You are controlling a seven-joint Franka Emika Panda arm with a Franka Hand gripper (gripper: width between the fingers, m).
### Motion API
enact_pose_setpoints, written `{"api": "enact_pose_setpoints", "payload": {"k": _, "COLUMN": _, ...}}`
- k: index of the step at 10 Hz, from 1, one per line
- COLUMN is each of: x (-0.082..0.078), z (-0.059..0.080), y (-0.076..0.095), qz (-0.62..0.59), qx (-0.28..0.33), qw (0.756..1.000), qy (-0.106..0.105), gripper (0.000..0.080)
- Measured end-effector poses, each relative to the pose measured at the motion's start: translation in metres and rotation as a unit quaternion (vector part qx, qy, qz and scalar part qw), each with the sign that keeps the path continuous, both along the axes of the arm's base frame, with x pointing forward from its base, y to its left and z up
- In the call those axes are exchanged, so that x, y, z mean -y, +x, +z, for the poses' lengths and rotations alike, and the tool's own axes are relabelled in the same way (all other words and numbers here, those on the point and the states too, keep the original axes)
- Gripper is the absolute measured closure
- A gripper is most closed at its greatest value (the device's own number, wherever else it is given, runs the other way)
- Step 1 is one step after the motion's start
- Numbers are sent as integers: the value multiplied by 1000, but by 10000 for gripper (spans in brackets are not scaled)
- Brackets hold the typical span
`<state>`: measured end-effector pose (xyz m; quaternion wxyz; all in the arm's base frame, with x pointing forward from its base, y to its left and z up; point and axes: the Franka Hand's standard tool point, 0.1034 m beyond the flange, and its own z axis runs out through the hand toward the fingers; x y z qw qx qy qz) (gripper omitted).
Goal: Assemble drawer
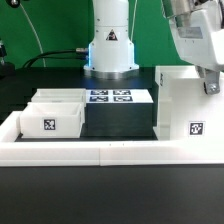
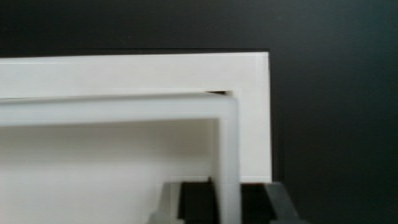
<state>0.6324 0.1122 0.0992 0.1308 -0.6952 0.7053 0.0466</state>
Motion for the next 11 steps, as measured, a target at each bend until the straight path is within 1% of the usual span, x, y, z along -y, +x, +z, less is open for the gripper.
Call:
{"api": "enact_pose_setpoints", "payload": {"k": 3, "x": -1, "z": -1, "y": 14, "qz": 10, "qx": -4, "qw": 1000, "qy": -1, "gripper": 761}}
{"api": "enact_pose_setpoints", "payload": {"k": 8, "x": 0, "z": -1, "y": 13, "qz": 11, "qx": -7, "qw": 1000, "qy": 0, "gripper": 752}}
{"api": "enact_pose_setpoints", "payload": {"k": 9, "x": 0, "z": -1, "y": 13, "qz": 12, "qx": -7, "qw": 1000, "qy": 0, "gripper": 574}}
{"api": "enact_pose_setpoints", "payload": {"k": 10, "x": -1, "z": 0, "y": 14, "qz": 12, "qx": -6, "qw": 1000, "qy": 0, "gripper": 438}}
{"api": "enact_pose_setpoints", "payload": {"k": 11, "x": -1, "z": 0, "y": 14, "qz": 12, "qx": -6, "qw": 1000, "qy": 0, "gripper": 438}}
